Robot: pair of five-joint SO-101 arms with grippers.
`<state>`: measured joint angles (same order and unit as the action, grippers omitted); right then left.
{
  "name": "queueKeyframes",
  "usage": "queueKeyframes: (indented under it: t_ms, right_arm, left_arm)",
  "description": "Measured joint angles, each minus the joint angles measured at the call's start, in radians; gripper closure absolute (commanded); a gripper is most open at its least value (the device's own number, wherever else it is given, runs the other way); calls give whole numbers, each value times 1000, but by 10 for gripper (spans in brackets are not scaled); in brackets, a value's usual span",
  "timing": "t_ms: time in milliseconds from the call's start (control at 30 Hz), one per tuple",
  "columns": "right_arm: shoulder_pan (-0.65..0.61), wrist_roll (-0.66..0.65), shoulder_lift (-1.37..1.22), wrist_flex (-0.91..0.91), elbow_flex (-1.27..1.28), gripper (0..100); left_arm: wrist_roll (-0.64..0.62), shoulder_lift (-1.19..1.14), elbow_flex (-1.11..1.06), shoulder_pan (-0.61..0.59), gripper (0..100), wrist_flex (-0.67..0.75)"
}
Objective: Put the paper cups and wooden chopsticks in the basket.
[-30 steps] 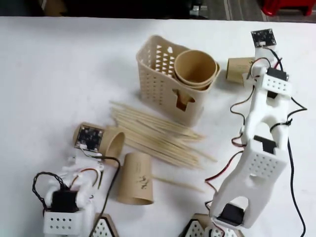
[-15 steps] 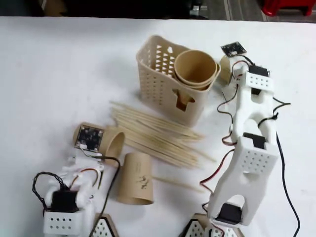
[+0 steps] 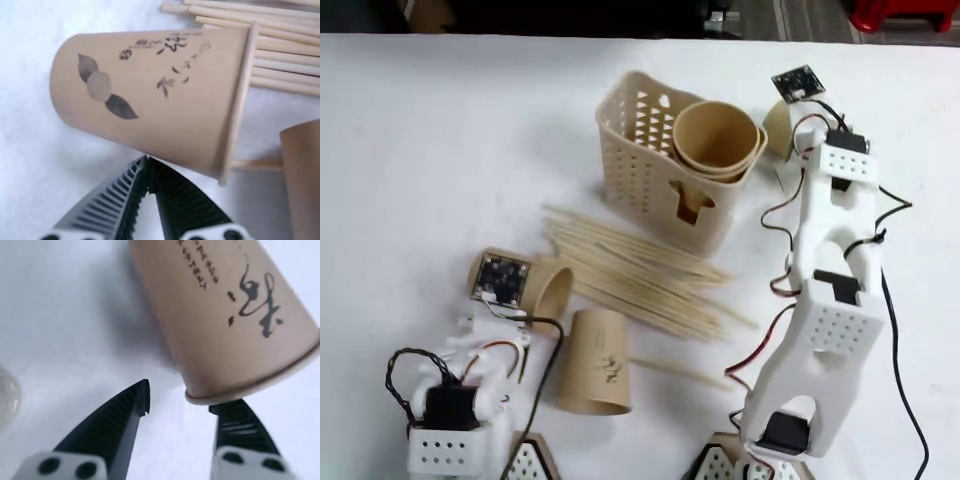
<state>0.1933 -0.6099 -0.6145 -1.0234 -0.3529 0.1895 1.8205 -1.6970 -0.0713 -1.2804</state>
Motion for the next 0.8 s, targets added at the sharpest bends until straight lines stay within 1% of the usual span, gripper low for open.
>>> queueKeyframes:
  t_ms: [67,100,200,400,533,800]
  right_arm:
    - [0,0,-17,52,0,972]
    - [0,0,-21,77,0,983]
    - [0,0,-25,110,0,979]
    - [0,-3,-25,107,0,979]
    - [0,-3,-2,29,0,979]
    - [2,-3,206,-186,0,979]
  left_arm:
    - [0,0,0,0,976,0]
    - [0,0,0,0,976,0]
    - [0,0,0,0,976,0]
    - [0,0,0,0,976,0]
    - [0,0,0,0,976,0]
    - [0,0,0,0,973,0]
